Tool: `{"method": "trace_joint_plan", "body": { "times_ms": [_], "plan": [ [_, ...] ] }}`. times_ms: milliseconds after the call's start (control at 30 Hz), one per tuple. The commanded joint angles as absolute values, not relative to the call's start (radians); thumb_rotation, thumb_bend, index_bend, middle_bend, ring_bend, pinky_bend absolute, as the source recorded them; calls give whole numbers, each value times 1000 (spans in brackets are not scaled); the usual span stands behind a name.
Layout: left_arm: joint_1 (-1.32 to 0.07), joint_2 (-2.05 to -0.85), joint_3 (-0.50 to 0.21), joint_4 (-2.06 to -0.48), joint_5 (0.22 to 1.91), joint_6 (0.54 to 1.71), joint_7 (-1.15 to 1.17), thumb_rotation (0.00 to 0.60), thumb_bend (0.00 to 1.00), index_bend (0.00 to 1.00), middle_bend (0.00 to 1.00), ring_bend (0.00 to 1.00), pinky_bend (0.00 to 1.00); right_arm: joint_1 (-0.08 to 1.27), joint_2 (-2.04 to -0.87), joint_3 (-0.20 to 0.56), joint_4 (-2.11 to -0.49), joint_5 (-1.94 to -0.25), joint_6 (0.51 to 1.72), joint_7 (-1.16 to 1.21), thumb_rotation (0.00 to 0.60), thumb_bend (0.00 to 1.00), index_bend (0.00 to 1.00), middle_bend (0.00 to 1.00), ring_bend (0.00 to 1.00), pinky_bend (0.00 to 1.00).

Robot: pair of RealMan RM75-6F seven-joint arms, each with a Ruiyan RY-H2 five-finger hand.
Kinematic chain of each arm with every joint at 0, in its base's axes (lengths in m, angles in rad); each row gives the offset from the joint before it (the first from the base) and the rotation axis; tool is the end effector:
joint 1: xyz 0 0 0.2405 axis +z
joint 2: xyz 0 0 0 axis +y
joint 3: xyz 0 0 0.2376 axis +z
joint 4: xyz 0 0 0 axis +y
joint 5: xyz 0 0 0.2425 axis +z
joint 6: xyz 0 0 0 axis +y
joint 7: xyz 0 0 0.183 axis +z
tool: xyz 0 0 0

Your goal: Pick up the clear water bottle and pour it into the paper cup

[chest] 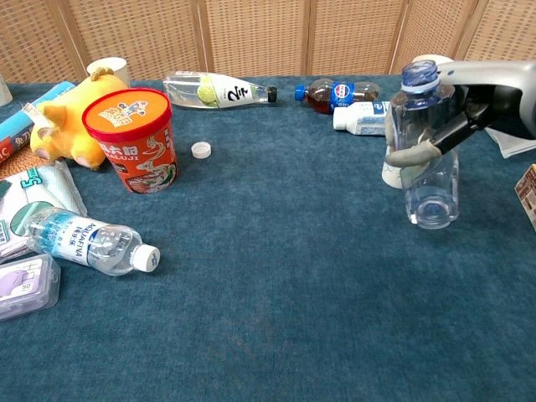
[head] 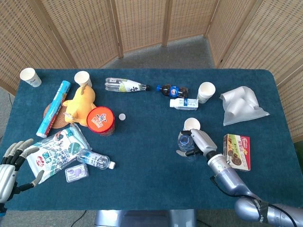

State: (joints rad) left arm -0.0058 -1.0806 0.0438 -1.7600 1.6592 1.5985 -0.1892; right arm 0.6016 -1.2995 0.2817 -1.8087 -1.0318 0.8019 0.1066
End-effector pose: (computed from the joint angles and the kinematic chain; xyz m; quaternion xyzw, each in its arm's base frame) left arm -0.2672 0.1735 0.1140 -0.5544 -0.4602 -0.4831 0.4975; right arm -0.1239 -0.3431 -0.0186 0.6043 -0.6157 0.4252 0.2738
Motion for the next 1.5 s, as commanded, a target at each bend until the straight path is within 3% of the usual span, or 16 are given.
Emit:
{"method": "trace_joint_plan", "body": {
  "times_ms": [33,767,1500],
  "plan": [
    [-5,-1080,43,-1761,1657,1598,-188,445,384,206,117,0,0,611,-1306,271,-1776,-1077,766,156,600,266,670,666,516,404],
    [-8,-1070,35,-1784,1651,1594,-163,447,386,206,117,0,0,627,-1352,233,-1641,-1298,739,452,600,259,663,653,453,344],
    [-9,-1071,34,-1789,1659,1595,-157,446,386,206,117,0,0,643,-1327,172,-1601,-1423,766,633,600,241,544,584,407,289]
  ]
}}
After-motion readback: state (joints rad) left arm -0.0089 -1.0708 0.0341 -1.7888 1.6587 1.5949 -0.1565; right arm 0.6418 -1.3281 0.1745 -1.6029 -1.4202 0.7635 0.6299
